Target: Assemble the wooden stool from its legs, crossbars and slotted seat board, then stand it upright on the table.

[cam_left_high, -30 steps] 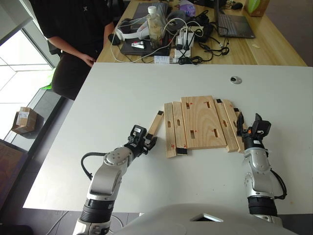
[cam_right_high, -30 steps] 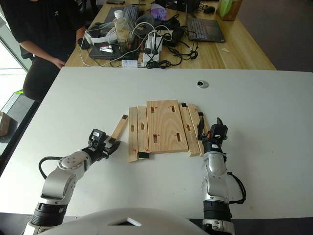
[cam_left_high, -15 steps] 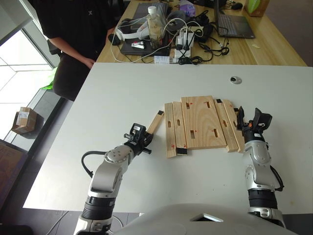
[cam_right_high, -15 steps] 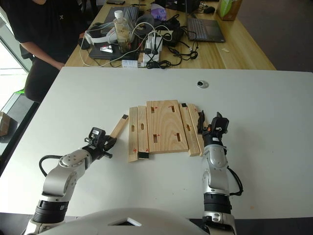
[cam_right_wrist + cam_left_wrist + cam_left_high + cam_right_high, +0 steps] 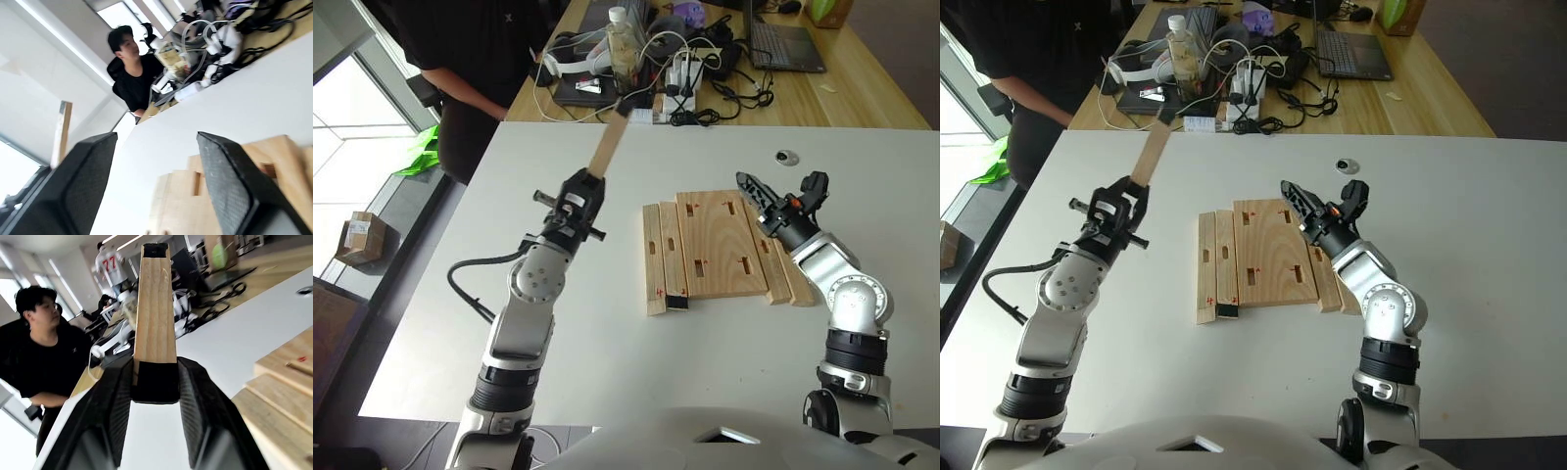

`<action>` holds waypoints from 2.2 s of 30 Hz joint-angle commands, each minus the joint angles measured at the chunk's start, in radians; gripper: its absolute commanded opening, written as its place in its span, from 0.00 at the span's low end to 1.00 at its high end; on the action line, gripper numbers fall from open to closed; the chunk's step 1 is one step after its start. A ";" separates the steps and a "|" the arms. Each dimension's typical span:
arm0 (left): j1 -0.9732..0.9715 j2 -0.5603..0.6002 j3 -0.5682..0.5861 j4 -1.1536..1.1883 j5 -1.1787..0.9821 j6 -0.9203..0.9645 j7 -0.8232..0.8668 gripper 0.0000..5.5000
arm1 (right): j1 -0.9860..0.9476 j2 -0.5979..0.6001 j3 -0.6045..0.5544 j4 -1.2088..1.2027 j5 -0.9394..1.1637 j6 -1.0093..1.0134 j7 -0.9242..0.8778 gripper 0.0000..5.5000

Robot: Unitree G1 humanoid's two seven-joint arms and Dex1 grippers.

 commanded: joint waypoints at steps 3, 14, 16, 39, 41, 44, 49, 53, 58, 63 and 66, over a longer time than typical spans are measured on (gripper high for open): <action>-0.041 -0.023 -0.087 -0.112 -0.177 0.029 -0.196 0.23 | -0.126 -0.086 0.040 0.005 0.186 0.201 0.153 0.55; -0.022 -0.034 -0.157 -0.139 -0.163 0.032 -0.212 0.23 | -0.184 -0.112 0.021 0.071 0.238 0.249 0.170 0.54; -0.021 -0.033 -0.156 -0.136 -0.157 0.028 -0.212 0.23 | -0.191 -0.125 0.010 0.084 0.248 0.257 0.175 0.54; -0.020 -0.045 -0.155 -0.131 -0.119 0.010 -0.198 0.23 | -0.208 -0.143 -0.007 0.126 0.262 0.267 0.191 0.54; -0.021 -0.050 -0.151 -0.133 -0.120 0.009 -0.194 0.23 | -0.197 -0.147 0.004 0.113 0.231 0.250 0.184 0.54; -0.016 -0.066 -0.136 -0.133 -0.129 0.004 -0.179 0.23 | -0.169 -0.132 0.005 0.111 0.139 0.158 0.136 0.54; -0.002 -0.147 -0.004 -0.083 -0.183 -0.018 -0.071 0.23 | -0.055 0.003 0.021 0.112 -0.193 -0.267 -0.054 0.54; -0.017 -0.250 0.145 -0.010 -0.234 -0.030 0.087 0.23 | 0.045 0.080 0.119 0.154 -0.478 -0.578 -0.153 0.54; -0.015 -0.309 0.230 0.098 -0.219 -0.071 0.212 0.23 | 0.083 0.141 0.157 0.241 -0.668 -0.824 -0.239 0.54; -0.016 -0.338 0.255 0.186 -0.194 -0.091 0.287 0.23 | 0.079 0.167 0.164 0.309 -0.766 -0.981 -0.295 0.54; -0.024 -0.340 0.251 0.211 -0.188 -0.098 0.292 0.23 | 0.063 0.174 0.155 0.345 -0.788 -1.033 -0.317 0.54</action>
